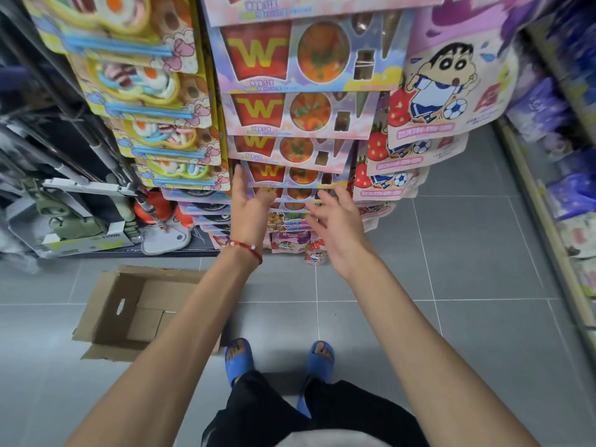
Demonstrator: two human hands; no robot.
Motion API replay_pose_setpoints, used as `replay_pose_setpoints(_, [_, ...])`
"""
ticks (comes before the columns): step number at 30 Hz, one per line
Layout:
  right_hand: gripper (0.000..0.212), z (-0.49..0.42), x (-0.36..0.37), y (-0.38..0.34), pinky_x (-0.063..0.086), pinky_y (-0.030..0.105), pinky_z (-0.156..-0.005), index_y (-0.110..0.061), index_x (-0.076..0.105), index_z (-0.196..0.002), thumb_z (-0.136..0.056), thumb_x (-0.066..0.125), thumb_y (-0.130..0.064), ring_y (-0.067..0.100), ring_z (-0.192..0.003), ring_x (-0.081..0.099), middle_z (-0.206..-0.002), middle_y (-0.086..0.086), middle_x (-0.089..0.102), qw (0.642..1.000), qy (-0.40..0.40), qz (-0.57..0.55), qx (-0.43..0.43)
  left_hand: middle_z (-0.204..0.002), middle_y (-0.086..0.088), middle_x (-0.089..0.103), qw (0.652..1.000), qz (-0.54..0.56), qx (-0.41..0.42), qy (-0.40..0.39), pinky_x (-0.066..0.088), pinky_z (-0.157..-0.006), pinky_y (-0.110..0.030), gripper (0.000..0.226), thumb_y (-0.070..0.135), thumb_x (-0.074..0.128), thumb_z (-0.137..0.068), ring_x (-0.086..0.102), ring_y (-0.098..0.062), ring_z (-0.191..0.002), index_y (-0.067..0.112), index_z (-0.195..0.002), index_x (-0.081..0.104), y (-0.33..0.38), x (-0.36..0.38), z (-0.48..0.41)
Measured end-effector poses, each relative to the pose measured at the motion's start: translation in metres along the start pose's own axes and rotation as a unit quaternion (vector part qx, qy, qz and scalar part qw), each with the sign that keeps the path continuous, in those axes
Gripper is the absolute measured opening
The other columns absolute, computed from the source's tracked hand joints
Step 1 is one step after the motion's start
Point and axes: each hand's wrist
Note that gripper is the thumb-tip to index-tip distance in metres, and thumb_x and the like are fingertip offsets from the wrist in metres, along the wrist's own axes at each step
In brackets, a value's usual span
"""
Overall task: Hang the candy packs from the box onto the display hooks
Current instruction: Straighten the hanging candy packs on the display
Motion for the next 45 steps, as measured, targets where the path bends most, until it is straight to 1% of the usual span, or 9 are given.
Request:
replay_pose_setpoints(4, [0.089, -0.004, 0.006, -0.015, 0.044, 0.048, -0.114, -0.018, 0.006, -0.163, -0.094, 0.047, 0.020, 0.034, -0.136, 0.053, -0.164, 0.013, 0.030, 0.986, -0.041, -0.161, 0.019, -0.155, 0.000, 0.039, 0.998, 0.057, 0.007, 0.007, 0.048, -0.110, -0.039, 0.079, -0.010, 0.047, -0.097, 0.057, -0.022, -0.129, 0.023, -0.161, 0.014, 0.019, 0.010, -0.002])
replay_pose_setpoints(12, [0.089, 0.000, 0.006, -0.021, 0.047, 0.041, -0.110, -0.024, 0.011, -0.163, -0.094, 0.044, 0.021, 0.026, -0.140, 0.049, -0.162, 0.009, 0.037, 0.988, -0.020, -0.146, -0.040, -0.134, 0.000, 0.051, 0.997, 0.071, 0.011, 0.000, 0.050, -0.108, -0.042, 0.081, -0.009, 0.052, -0.095, 0.060, -0.025, -0.128, 0.022, -0.160, 0.015, 0.020, 0.015, -0.003])
replay_pose_setpoints(15, [0.087, 0.003, 0.005, -0.019, 0.048, 0.038, -0.108, -0.021, 0.013, -0.163, -0.093, 0.043, 0.023, 0.026, -0.142, 0.047, -0.164, 0.008, 0.034, 0.988, -0.008, -0.143, -0.051, -0.151, -0.012, 0.044, 0.997, 0.071, 0.007, -0.002, 0.048, -0.110, -0.046, 0.088, -0.008, 0.054, -0.094, 0.059, -0.026, -0.129, 0.022, -0.162, 0.007, 0.022, 0.016, -0.002])
replay_pose_setpoints(22, [0.086, 0.004, 0.001, -0.020, 0.048, 0.037, -0.109, -0.019, 0.016, -0.162, -0.092, 0.046, 0.021, 0.021, -0.141, 0.048, -0.164, 0.002, 0.034, 0.994, 0.007, -0.080, -0.068, -0.152, -0.016, 0.045, 0.998, 0.062, -0.003, 0.002, 0.050, -0.108, -0.046, 0.093, -0.009, 0.048, -0.096, 0.066, -0.022, -0.121, 0.026, -0.162, -0.008, 0.023, 0.018, -0.001])
replay_pose_setpoints(26, [0.088, -0.001, -0.002, -0.017, 0.041, 0.045, -0.116, -0.025, 0.023, -0.161, -0.089, 0.054, 0.016, 0.016, -0.145, 0.042, -0.162, -0.003, 0.037, 0.997, 0.023, -0.012, -0.072, -0.145, -0.010, 0.050, 0.999, 0.050, -0.005, 0.007, 0.052, -0.106, -0.043, 0.093, -0.015, 0.044, -0.094, 0.065, -0.020, -0.121, 0.031, -0.162, 0.001, 0.024, 0.018, -0.003])
replay_pose_setpoints(31, [0.098, -0.016, 0.000, -0.007, 0.045, 0.060, -0.109, -0.048, 0.024, -0.151, -0.070, 0.067, -0.017, 0.025, -0.140, 0.048, -0.155, -0.005, 0.047, 0.994, 0.026, 0.095, -0.039, -0.142, -0.010, 0.054, 0.999, 0.038, -0.008, 0.023, 0.051, -0.107, -0.042, 0.084, -0.013, 0.043, -0.095, 0.066, -0.017, -0.118, 0.030, -0.159, 0.011, 0.024, 0.013, -0.005])
replay_pose_setpoints(37, [0.111, -0.013, 0.004, -0.014, 0.030, 0.054, -0.122, -0.038, -0.001, -0.161, -0.082, 0.069, -0.006, 0.020, -0.156, 0.017, -0.170, -0.010, 0.007, 0.983, 0.027, 0.176, -0.044, -0.148, -0.014, 0.049, 0.999, 0.039, -0.011, 0.020, 0.051, -0.107, -0.045, 0.084, -0.010, 0.043, -0.095, 0.070, -0.026, -0.112, 0.032, -0.159, 0.008, 0.026, 0.015, -0.003])
replay_pose_setpoints(42, [0.113, -0.025, -0.003, -0.010, 0.041, 0.057, -0.114, -0.049, 0.010, -0.156, -0.064, 0.067, -0.014, 0.023, -0.146, 0.039, -0.161, -0.007, 0.036, 0.985, 0.019, 0.170, -0.027, -0.148, -0.021, 0.043, 0.995, 0.099, -0.024, 0.000, 0.052, -0.105, -0.046, 0.094, -0.018, 0.039, -0.091, 0.073, -0.032, -0.106, 0.037, -0.157, 0.000, 0.033, 0.024, -0.001])
replay_pose_setpoints(45, [0.111, -0.022, -0.004, -0.016, 0.041, 0.057, -0.114, -0.047, 0.009, -0.157, -0.070, 0.068, -0.013, 0.023, -0.146, 0.039, -0.161, -0.007, 0.035, 0.982, 0.012, 0.187, -0.019, -0.144, -0.022, 0.047, 0.994, 0.107, -0.033, -0.005, 0.050, -0.107, -0.048, 0.095, -0.020, 0.037, -0.090, 0.074, -0.030, -0.104, 0.039, -0.156, 0.002, 0.035, 0.023, 0.001])
Point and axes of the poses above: each hand's wrist, its own z-axis away from the middle knuckle, its own x-axis out of the palm, y = z × x
